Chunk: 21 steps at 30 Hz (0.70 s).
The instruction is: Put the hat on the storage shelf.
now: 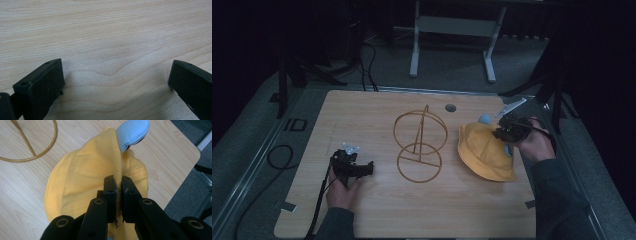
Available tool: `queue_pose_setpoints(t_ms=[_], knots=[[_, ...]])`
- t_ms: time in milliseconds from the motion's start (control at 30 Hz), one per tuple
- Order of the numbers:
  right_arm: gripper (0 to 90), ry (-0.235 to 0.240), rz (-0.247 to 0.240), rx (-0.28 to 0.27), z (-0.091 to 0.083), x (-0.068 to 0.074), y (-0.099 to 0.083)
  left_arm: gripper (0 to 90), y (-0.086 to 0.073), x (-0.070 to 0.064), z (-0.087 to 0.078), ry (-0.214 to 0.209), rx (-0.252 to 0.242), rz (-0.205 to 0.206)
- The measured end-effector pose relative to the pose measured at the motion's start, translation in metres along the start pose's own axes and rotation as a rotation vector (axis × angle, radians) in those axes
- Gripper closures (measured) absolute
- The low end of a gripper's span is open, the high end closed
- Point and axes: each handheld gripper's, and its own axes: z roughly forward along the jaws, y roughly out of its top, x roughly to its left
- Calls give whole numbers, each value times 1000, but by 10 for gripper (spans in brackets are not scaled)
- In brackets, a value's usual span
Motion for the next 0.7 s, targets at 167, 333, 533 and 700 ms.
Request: queue_pose_setpoints(t_ms=[167, 333, 533, 700], knots=[[842, -2, -8, -21, -7, -1, 6, 4, 0, 0, 0, 0, 2, 0], [841, 1, -26, -35, -14, -2, 12, 4, 0, 0, 0, 0, 2, 0], [841, 6, -45, -51, -22, -2, 20, 4, 0, 0, 0, 0, 4, 2], [842, 9, -67, -72, -29, -3, 27, 4, 0, 0, 0, 0, 5, 3]])
